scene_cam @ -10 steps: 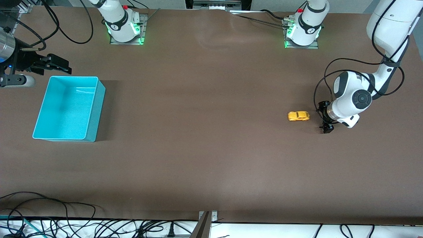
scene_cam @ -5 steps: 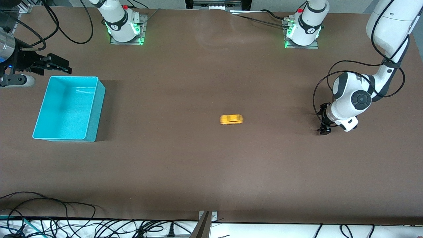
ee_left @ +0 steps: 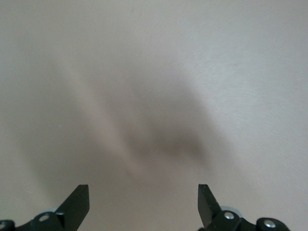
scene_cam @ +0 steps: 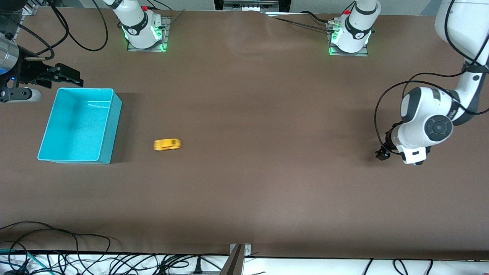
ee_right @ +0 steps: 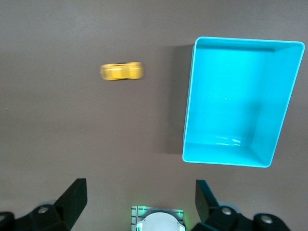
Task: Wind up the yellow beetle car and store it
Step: 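Open the left gripper, letting the car drive toward the blue box, then reach the right gripper to the car while the left gripper retracts, then lower the right gripper and grasp the yellow car, then lift the car with the right gripper over the blue box, then lower the car into the blue box and open the right gripper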
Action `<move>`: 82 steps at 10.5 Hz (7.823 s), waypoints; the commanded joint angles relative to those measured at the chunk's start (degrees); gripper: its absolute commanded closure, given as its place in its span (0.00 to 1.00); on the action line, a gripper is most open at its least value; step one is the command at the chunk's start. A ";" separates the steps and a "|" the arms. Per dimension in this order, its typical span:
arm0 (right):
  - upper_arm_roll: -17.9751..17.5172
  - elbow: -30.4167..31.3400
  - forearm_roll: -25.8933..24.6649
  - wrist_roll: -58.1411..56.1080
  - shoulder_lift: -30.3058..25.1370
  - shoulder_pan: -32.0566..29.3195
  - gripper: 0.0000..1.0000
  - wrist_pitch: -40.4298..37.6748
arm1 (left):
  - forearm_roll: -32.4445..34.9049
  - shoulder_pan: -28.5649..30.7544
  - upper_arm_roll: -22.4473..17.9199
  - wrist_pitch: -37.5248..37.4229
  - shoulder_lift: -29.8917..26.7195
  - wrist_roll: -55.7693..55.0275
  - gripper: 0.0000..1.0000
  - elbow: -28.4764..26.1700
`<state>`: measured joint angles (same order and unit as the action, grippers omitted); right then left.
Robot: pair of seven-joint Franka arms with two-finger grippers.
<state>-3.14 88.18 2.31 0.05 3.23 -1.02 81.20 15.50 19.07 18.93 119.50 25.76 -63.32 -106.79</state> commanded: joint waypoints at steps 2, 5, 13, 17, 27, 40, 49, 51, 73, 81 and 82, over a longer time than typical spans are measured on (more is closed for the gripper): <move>0.33 0.15 -0.02 -0.76 -0.33 0.14 0.00 0.45 | -4.06 0.27 0.49 -12.23 0.25 16.78 0.00 10.26; 0.24 0.15 0.24 -0.67 0.02 0.23 0.00 1.06 | -5.04 0.36 0.49 -18.84 0.26 24.35 0.00 15.98; -0.11 -8.78 1.56 -4.24 15.81 0.84 0.00 7.48 | -5.13 0.44 1.63 -31.08 -2.81 42.89 0.00 29.01; -0.11 -12.94 1.03 -15.84 23.74 1.63 0.00 9.23 | -6.71 0.97 1.28 -31.08 -7.12 58.53 0.00 29.19; -0.46 25.33 -3.28 -62.59 15.42 0.14 0.00 48.03 | -14.71 3.96 1.37 -31.52 -9.32 64.37 0.00 29.27; -1.26 35.84 -3.10 -84.60 22.51 -1.53 0.00 75.24 | -14.71 3.96 1.46 -32.13 -9.50 64.28 0.00 29.27; -1.61 35.84 -2.66 -84.25 21.04 -1.79 1.00 71.75 | -14.71 4.05 1.28 -32.31 -9.59 64.37 0.00 29.27; -2.57 35.84 -2.75 -84.34 17.18 -1.79 1.00 65.53 | -14.62 3.96 1.37 -32.31 -9.59 64.37 0.00 29.27; -5.30 39.78 -3.01 -145.24 7.48 -31.40 1.00 47.37 | -15.33 3.61 1.37 -32.13 -9.50 64.46 0.00 29.36; -5.30 45.50 -3.01 -147.88 11.26 -34.22 1.00 58.45 | -15.24 3.61 1.28 -32.05 -9.41 64.46 0.00 29.36; -5.30 45.51 -2.93 -147.88 11.53 -34.31 1.00 58.98 | -15.24 3.61 1.28 -32.05 -9.33 64.46 0.00 29.36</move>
<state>-7.71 133.01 -0.36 -146.57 14.30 -33.82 138.44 1.82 22.47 20.52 87.94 17.05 -0.32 -77.49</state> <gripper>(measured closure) 0.546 0.000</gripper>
